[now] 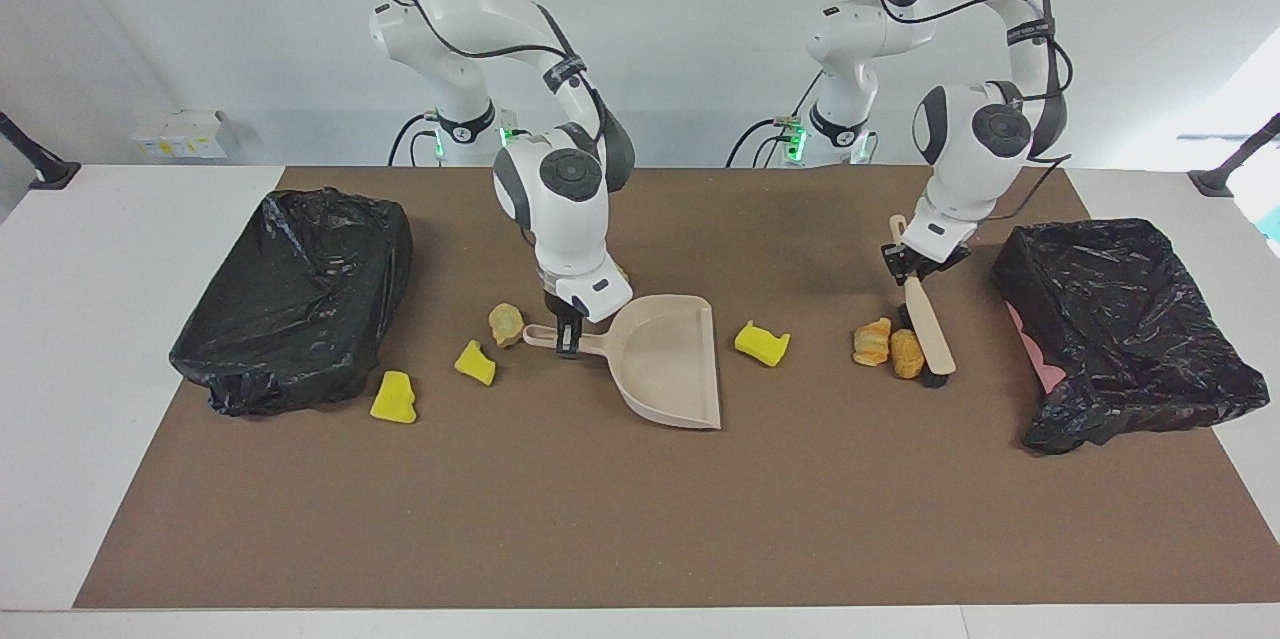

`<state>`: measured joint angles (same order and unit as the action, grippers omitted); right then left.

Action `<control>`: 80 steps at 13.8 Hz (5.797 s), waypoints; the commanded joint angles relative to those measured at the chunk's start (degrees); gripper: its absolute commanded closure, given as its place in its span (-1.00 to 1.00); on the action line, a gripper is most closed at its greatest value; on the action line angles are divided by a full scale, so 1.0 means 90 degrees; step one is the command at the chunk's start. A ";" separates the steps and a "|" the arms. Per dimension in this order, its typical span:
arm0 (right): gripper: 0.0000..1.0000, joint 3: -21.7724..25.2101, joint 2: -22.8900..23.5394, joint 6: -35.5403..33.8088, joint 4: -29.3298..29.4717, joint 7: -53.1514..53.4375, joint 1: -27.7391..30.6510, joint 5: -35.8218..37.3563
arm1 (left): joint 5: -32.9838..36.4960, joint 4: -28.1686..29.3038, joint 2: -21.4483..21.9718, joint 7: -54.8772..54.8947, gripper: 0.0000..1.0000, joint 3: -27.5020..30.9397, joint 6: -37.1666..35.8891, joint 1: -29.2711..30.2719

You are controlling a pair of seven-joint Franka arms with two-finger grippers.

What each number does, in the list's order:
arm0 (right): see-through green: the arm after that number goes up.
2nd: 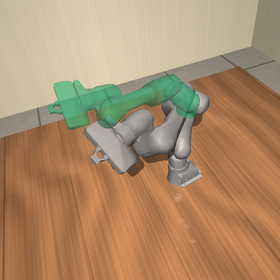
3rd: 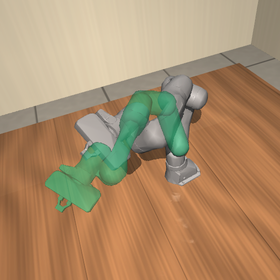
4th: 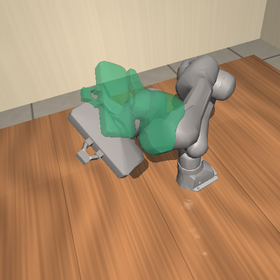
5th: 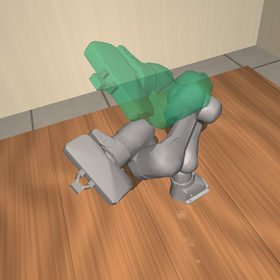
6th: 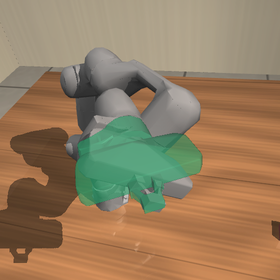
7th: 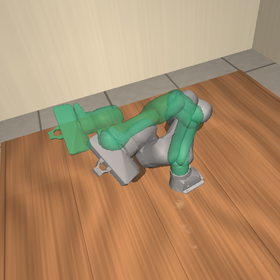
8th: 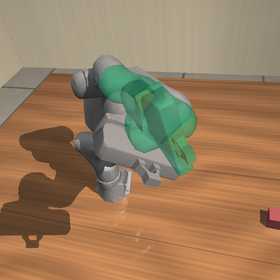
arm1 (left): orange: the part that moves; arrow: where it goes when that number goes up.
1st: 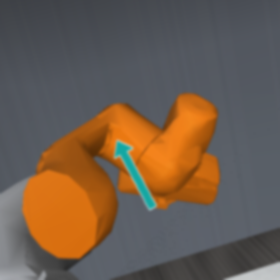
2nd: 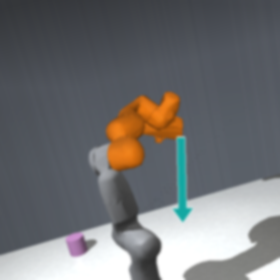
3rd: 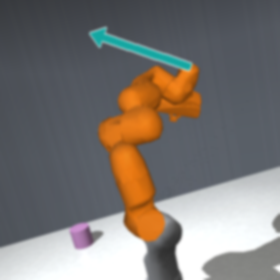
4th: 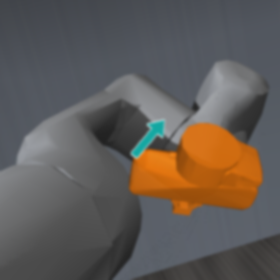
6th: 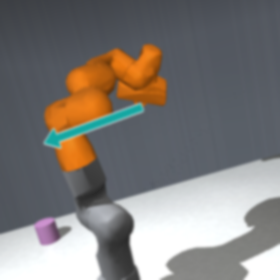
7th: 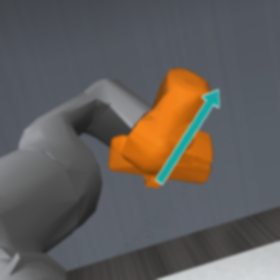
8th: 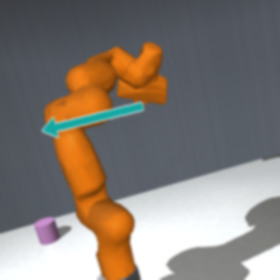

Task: Sweep and dump trash in bin
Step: 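Sweep the bread chunks into the dustpan with the left gripper's brush, then carry the loaded dustpan with the right gripper toward the black bag, then tip the dustpan over the black bag with the right gripper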

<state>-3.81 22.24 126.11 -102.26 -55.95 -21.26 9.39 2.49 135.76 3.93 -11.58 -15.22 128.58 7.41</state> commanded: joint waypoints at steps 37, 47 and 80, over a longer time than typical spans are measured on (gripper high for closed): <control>1.00 -0.0055 0.0147 0.0109 0.0103 0.0328 0.0087 0.0090 | -0.1849 -0.1765 -0.0671 -0.3127 1.00 0.0167 -0.0544 -0.3177; 1.00 -0.0065 -0.1092 -0.1033 0.0044 0.0115 0.1355 0.0031 | -0.1536 0.0754 0.1233 -0.4093 1.00 0.0089 -0.0058 -0.4494; 1.00 -0.0006 -0.3848 -0.1716 -0.2261 -0.3344 0.3964 0.4737 | -0.0442 -0.3443 -0.0680 -0.0003 -1.00 0.0148 -0.1816 -0.2054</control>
<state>-3.75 -10.52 111.98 -120.85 -87.02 14.73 48.62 -2.80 108.21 -0.88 -14.78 -13.44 114.90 -11.60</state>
